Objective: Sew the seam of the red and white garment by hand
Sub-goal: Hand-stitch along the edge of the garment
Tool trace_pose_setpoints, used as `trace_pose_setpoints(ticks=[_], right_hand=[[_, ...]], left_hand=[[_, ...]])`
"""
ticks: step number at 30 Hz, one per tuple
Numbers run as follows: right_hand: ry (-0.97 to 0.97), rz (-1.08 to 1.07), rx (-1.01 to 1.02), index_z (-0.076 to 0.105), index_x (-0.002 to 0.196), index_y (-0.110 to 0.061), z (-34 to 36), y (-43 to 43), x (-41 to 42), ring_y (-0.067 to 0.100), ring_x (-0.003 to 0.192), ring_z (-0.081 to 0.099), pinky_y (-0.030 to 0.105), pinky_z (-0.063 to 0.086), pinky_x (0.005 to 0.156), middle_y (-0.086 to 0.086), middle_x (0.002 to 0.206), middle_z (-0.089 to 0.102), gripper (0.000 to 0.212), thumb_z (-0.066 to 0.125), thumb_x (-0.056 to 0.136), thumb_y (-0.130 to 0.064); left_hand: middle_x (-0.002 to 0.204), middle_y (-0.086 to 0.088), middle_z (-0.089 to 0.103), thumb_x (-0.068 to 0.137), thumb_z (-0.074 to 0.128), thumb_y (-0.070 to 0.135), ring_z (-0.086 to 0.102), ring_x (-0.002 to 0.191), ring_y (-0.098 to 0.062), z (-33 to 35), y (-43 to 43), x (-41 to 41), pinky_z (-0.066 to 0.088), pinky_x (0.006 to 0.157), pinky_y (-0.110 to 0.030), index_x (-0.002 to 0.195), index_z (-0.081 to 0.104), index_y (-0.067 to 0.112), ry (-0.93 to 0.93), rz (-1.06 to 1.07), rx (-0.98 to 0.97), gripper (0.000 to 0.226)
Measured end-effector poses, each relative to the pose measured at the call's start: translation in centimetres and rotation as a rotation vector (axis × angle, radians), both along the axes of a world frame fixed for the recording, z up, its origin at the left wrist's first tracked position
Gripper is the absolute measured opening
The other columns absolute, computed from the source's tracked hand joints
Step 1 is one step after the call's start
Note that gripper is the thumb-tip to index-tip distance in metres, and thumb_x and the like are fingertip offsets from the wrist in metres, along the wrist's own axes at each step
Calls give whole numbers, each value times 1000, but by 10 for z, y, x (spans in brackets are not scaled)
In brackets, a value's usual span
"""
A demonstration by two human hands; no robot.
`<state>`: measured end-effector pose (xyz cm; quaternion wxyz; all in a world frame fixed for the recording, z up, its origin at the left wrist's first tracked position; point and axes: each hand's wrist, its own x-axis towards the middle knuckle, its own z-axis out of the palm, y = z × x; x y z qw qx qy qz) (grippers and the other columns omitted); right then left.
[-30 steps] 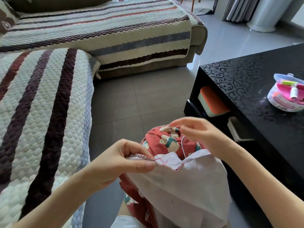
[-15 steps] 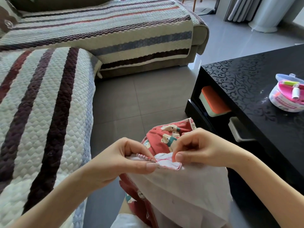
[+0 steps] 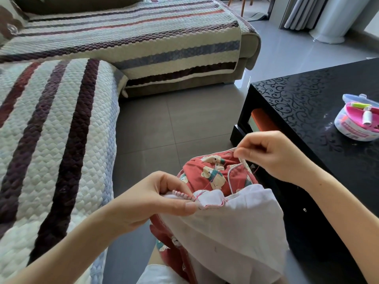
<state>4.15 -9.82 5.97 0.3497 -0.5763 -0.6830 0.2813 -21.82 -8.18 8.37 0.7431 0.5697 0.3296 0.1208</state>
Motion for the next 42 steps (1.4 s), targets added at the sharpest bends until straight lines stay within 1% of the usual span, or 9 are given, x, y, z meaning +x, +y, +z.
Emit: trace_pose_setpoints(ticks=[9, 13, 23, 26, 28, 30, 32, 37, 42], right_hand=[[79, -415, 176, 70, 78, -4, -14, 34, 7, 4, 48, 44, 13, 35, 50, 3, 57, 56, 14, 67, 88, -14], [25, -472, 192, 69, 77, -4, -24, 45, 11, 18, 53, 49, 32, 42, 56, 15, 62, 61, 16, 67, 88, -15], [-165, -592, 217, 64, 73, -7, -42, 54, 12, 13, 55, 45, 35, 43, 62, -10, 55, 48, 16, 63, 87, -13], [-69, -487, 142, 62, 85, -15, -38, 47, 0, 7, 50, 41, 30, 39, 58, -10, 54, 44, 6, 65, 89, -19], [195, -270, 20, 55, 102, -17, -24, 31, -17, 6, 49, 35, 22, 34, 53, -2, 55, 38, 19, 65, 88, -26], [405, -24, -73, 50, 102, -16, -10, 8, -34, 8, 54, 36, 17, 33, 52, 5, 61, 39, 21, 57, 88, -30], [478, 144, -136, 49, 93, -11, 0, -12, -49, 2, 58, 42, 13, 35, 57, -8, 63, 48, 14, 47, 90, -24], [177, 199, -38, 57, 85, -10, -7, -25, -62, 6, 59, 44, 17, 36, 57, -11, 66, 52, 12, 48, 91, -15], [104, 193, 25, 60, 79, -13, -11, -30, -60, 2, 60, 46, 9, 33, 57, -17, 65, 51, 13, 53, 89, -8]], left_hand=[[50, 7, 61, 62, 74, 6, 55, 47, 1, -2, -3, 1, 42, 50, -9, 50, 71, 17, 20, -3, 15, 17], [50, 8, 60, 56, 80, 18, 55, 47, 1, -5, -2, 0, 41, 49, -9, 51, 70, 18, 28, 4, 15, 11], [49, 5, 59, 56, 79, 10, 56, 45, -2, -9, -1, 0, 43, 47, -12, 49, 67, 16, 13, 73, -25, 15], [56, 0, 65, 55, 81, 16, 62, 52, -6, -8, 0, 1, 47, 52, -14, 58, 73, 14, 6, 113, -8, 9], [59, -1, 67, 62, 79, 14, 63, 55, -7, -9, 1, 2, 48, 53, -15, 61, 75, 14, 19, 160, 20, 4], [62, -4, 68, 65, 73, 14, 64, 56, -10, -9, 2, 2, 49, 53, -18, 63, 75, 13, 34, 203, 9, 3], [63, -6, 69, 66, 70, 14, 65, 56, -12, -10, 2, 2, 50, 52, -19, 65, 75, 13, 41, 229, -20, 5], [64, -6, 68, 68, 69, 17, 64, 56, -11, -9, 1, 5, 49, 51, -18, 67, 75, 13, 69, 234, 12, 7], [65, -5, 68, 69, 70, 20, 64, 58, -11, -9, -1, 5, 48, 53, -18, 66, 74, 15, 78, 208, 53, 7]])
